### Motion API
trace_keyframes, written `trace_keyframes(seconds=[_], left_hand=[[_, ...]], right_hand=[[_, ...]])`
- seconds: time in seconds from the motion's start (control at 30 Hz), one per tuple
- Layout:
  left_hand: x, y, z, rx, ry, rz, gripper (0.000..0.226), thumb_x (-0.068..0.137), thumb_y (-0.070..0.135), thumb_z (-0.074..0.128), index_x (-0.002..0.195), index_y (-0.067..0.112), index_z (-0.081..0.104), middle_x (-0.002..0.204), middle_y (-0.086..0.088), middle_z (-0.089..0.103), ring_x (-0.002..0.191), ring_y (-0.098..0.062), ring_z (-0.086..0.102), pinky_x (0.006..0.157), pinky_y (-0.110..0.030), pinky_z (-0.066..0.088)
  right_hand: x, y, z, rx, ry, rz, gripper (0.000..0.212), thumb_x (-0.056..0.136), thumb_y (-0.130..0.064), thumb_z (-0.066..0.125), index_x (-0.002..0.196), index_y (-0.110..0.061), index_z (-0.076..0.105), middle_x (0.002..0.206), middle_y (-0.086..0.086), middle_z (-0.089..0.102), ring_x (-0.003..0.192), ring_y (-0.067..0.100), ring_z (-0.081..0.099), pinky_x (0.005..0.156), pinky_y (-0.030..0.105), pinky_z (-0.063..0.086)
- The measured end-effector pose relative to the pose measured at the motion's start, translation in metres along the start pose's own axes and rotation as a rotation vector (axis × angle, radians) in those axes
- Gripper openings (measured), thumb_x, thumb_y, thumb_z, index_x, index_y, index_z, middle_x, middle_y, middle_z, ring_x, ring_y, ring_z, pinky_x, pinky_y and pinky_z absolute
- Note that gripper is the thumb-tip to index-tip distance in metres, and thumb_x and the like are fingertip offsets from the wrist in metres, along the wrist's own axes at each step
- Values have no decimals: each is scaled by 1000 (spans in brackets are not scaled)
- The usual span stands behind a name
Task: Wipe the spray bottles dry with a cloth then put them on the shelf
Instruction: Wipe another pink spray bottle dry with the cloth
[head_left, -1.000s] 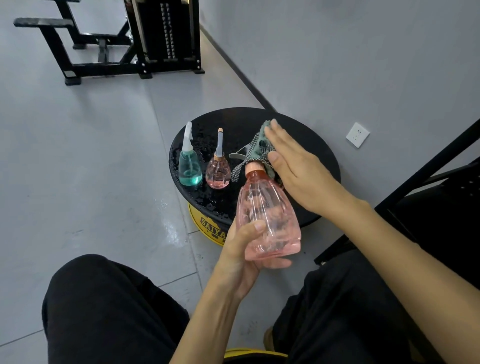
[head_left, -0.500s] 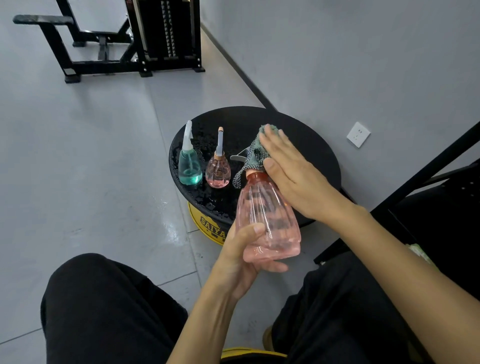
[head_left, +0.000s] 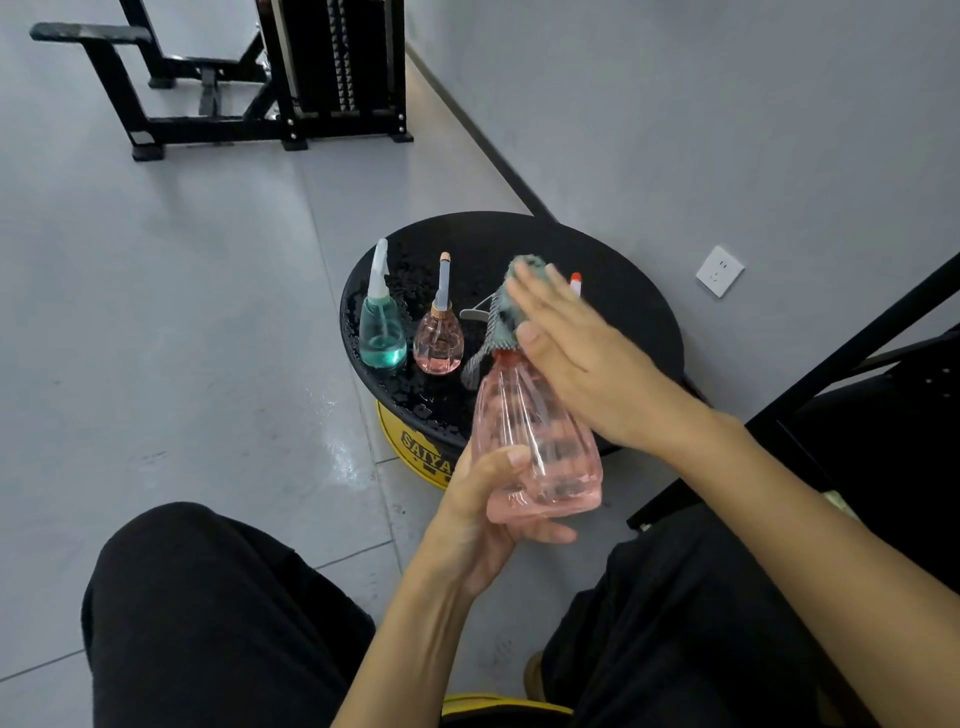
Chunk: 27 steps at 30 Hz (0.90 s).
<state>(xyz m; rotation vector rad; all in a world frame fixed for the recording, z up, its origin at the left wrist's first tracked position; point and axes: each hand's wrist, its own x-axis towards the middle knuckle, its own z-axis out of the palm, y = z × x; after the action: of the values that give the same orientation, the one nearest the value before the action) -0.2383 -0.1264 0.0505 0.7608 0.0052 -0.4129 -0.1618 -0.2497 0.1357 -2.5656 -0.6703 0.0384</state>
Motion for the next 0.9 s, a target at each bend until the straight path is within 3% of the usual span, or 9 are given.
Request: trace_keyframes(seconds=[0.1, 0.2, 0.37, 0.6, 0.9], left_hand=[[-1, 2, -2, 14, 11, 2, 121, 38, 47, 92, 136, -2, 41, 96, -11, 74, 78, -27, 73, 45, -32, 57], [-1, 3, -2, 22, -3, -15, 122, 37, 47, 93, 135, -3, 40, 99, -13, 72, 79, -29, 72, 45, -32, 57], [-1, 0, 3, 61, -21, -17, 117, 39, 47, 92, 137, 6, 42, 108, -14, 69, 84, -30, 72, 46, -32, 57], [-1, -1, 1, 32, -20, -9, 108, 41, 48, 91, 133, 10, 48, 106, -14, 70, 82, -29, 72, 46, -33, 57], [-2, -8, 8, 47, -37, -23, 111, 43, 47, 91, 136, 9, 44, 110, -15, 68, 82, -31, 71, 45, -31, 57]], right_hand=[[-10, -10, -2, 25, -37, -95, 49, 104, -34, 26, 151, -21, 23, 159, -13, 12, 145, -3, -2, 113, 10, -4], [-6, -7, -13, -10, -61, -152, 50, 101, -38, 26, 148, -23, 32, 156, -15, 23, 144, -4, 7, 118, 19, 7], [11, 2, -20, -139, -45, -84, 49, 104, -36, 25, 151, -19, 24, 159, -8, 17, 147, 4, 3, 121, 33, 8], [-11, -11, -12, -102, -113, -132, 50, 103, -38, 24, 150, -20, 27, 158, -14, 16, 145, -3, 1, 117, 16, 1], [11, 7, -20, -161, -82, -13, 50, 104, -35, 23, 152, -19, 21, 160, -6, 14, 147, 5, 4, 120, 26, 4]])
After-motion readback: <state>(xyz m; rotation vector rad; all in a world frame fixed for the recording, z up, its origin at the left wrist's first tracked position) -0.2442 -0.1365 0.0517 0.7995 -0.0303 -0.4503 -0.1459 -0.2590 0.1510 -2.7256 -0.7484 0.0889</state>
